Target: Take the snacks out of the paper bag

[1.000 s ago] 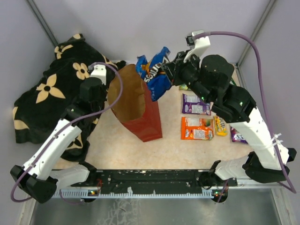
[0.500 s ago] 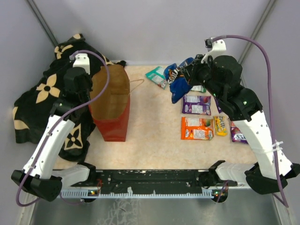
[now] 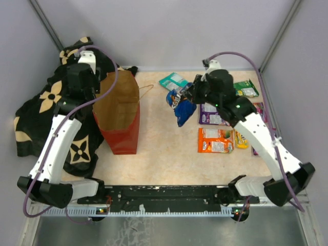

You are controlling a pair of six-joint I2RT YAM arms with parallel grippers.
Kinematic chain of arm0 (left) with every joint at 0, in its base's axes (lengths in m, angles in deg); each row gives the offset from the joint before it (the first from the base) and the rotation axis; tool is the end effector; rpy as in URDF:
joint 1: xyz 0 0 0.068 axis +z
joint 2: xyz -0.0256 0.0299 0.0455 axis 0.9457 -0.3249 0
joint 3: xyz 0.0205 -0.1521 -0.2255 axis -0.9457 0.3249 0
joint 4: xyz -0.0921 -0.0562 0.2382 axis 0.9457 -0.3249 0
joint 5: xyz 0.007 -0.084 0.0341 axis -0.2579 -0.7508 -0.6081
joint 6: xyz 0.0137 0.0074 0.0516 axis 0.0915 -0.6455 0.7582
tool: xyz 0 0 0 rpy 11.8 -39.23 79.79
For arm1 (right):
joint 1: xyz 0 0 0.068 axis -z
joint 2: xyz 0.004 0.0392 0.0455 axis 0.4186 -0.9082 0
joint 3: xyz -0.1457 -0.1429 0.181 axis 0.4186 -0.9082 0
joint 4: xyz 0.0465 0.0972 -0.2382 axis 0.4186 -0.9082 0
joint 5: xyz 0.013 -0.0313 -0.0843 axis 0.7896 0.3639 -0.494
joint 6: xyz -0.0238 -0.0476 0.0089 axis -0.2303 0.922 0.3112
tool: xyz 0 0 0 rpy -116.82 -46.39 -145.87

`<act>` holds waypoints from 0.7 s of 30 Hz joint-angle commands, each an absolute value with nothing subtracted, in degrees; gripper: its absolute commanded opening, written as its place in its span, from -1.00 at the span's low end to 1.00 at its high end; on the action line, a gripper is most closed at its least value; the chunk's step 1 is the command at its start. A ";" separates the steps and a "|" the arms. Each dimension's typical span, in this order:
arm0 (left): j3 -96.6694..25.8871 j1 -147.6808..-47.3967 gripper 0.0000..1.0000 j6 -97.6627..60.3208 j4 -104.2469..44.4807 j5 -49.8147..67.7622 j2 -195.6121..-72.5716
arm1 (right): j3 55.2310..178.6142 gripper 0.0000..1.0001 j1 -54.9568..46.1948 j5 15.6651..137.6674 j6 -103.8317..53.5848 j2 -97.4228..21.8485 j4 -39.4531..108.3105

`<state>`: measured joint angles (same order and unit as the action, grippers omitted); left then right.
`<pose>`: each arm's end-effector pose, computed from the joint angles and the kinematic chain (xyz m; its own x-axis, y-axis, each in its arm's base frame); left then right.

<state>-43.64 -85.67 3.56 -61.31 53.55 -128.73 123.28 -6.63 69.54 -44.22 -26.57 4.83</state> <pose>0.2542 -0.0445 0.4315 -0.3713 0.2508 -0.8940 -0.2746 0.8901 0.3637 0.2219 0.1358 0.4375 -0.4688 0.2259 -0.8539 -0.3592 0.8345 0.4179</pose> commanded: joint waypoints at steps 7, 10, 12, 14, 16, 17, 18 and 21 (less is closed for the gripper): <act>-55.09 -85.10 1.00 -6.32 -72.26 35.83 -126.02 | 98.20 -1.00 -5.94 78.75 -59.15 -26.54 26.30; -48.86 -85.19 1.00 -8.93 -71.24 18.32 -119.60 | 86.35 -0.85 -6.01 78.80 -60.76 -24.88 28.27; -45.91 -85.23 0.99 -10.81 -72.17 8.05 -116.71 | 80.88 -0.21 -6.02 78.64 -60.41 -23.15 28.02; -41.89 -85.28 0.99 -13.37 -71.57 -3.80 -114.38 | 77.56 0.39 -6.02 77.47 -59.57 -20.60 26.65; -34.45 -85.75 0.99 -16.04 -68.35 -14.46 -111.36 | 76.82 0.73 -6.02 74.01 -57.98 -18.22 24.24; -30.79 -86.31 0.99 -17.25 -65.80 -18.09 -109.38 | 77.29 0.83 -6.02 72.55 -57.07 -17.47 23.06; -26.59 -86.98 0.99 -18.50 -63.08 -20.62 -107.35 | 78.28 0.89 -6.02 71.26 -55.84 -17.28 22.21; -16.08 -90.69 0.99 -22.97 -55.37 -22.30 -103.23 | 83.86 0.96 -6.02 67.22 -51.40 -19.64 20.23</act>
<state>-26.12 -87.27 -15.74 -64.11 -8.46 -106.28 76.42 -6.45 73.52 -57.01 -19.49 19.47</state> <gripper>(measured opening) 0.997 0.964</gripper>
